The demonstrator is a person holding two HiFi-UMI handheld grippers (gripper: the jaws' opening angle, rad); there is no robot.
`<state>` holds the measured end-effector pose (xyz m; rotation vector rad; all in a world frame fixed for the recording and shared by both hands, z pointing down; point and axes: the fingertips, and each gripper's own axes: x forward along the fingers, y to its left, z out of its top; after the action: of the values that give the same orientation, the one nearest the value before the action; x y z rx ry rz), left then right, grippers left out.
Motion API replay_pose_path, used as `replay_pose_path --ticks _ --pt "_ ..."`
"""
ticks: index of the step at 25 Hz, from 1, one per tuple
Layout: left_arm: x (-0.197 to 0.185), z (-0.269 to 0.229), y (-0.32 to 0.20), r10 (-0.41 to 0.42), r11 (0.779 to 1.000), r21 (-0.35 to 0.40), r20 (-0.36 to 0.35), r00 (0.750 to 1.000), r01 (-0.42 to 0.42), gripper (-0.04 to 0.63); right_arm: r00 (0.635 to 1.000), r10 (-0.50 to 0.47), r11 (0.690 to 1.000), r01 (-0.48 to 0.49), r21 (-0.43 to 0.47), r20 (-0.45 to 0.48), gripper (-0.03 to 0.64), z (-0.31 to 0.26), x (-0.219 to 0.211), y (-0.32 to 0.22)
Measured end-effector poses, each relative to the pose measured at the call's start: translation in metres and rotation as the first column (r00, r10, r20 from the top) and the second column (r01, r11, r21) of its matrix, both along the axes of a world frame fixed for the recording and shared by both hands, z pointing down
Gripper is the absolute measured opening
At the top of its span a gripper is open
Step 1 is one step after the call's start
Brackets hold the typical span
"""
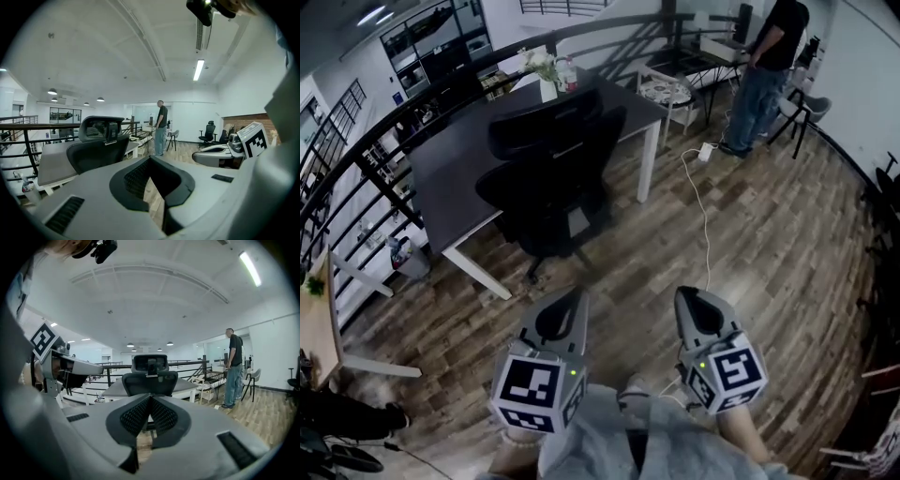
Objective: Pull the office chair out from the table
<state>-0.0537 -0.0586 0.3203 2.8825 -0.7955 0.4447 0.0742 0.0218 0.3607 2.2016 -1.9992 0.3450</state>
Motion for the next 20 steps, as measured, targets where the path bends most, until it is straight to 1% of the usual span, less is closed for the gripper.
replay_pose_path --ticks 7,9,13,16,20 --pt "0.028 -0.003 0.004 -0.091 0.996 0.006 -0.018 0.996 0.091 0.012 0.998 -0.070 0.998 0.070 0.005 0.002 0.003 0.003 0.038 0.002" --pt "0.033 -0.003 0.006 -0.110 0.994 0.009 -0.017 0.994 0.110 0.012 0.996 -0.086 0.996 0.086 0.010 0.027 0.004 0.004 0.046 0.004" --pt "0.043 -0.001 0.005 -0.141 0.990 0.021 -0.013 0.990 0.141 0.012 0.989 -0.097 0.995 0.092 0.048 0.112 0.003 0.004 0.063 0.004" --pt "0.049 -0.002 0.003 -0.156 0.987 0.026 -0.004 0.988 0.156 0.012 0.989 -0.094 0.995 0.088 0.053 0.115 0.003 0.005 0.077 -0.002" --pt "0.053 0.000 -0.007 -0.168 0.986 0.027 0.011 0.986 0.167 0.012 0.987 -0.104 0.994 0.099 0.051 0.125 0.003 0.009 0.084 -0.014"
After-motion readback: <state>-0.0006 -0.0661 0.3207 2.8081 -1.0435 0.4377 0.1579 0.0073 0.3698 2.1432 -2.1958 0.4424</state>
